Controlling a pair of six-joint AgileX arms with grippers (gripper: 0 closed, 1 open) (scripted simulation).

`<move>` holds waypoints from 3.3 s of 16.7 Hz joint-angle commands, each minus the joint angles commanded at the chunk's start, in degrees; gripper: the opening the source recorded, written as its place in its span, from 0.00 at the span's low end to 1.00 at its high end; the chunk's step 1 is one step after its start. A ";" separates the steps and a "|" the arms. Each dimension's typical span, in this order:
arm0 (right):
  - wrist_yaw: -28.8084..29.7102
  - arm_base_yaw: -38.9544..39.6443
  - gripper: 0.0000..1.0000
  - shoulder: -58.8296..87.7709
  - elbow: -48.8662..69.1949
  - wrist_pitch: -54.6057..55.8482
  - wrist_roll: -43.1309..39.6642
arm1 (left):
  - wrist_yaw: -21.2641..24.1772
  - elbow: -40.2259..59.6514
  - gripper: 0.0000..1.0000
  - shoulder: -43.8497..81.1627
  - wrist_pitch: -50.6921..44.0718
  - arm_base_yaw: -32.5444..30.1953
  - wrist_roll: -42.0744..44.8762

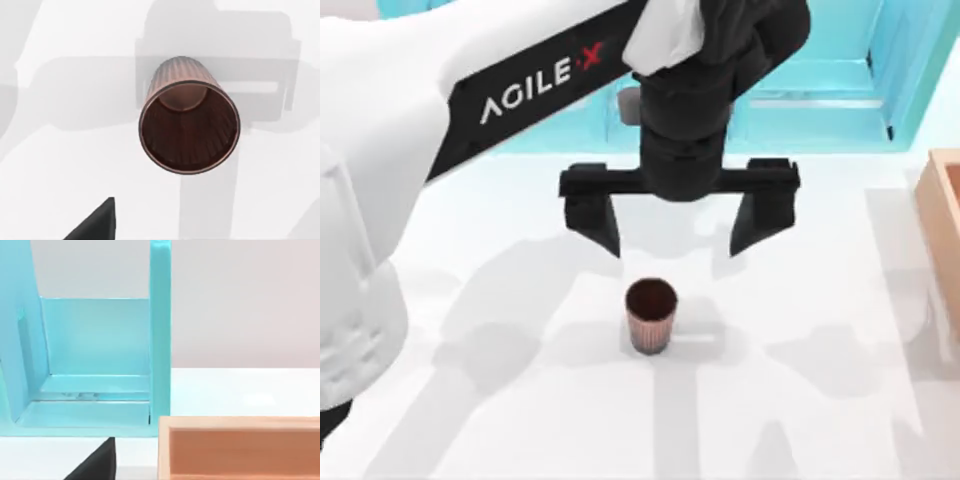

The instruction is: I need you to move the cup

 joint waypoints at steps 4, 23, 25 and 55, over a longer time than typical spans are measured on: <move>0.00 0.00 1.00 0.00 0.00 0.00 0.00 | 0.10 0.56 1.00 0.19 -0.23 -0.44 0.00; 0.00 0.00 1.00 0.00 0.00 0.00 0.00 | 0.12 -19.67 0.92 1.78 21.58 -0.30 0.16; 0.00 0.00 1.00 0.00 0.00 0.00 0.00 | 0.12 -19.67 0.77 1.78 21.58 -0.30 0.16; 0.00 0.00 1.00 0.00 0.00 0.00 0.00 | 2.34 -34.68 0.00 -16.01 18.66 29.38 29.52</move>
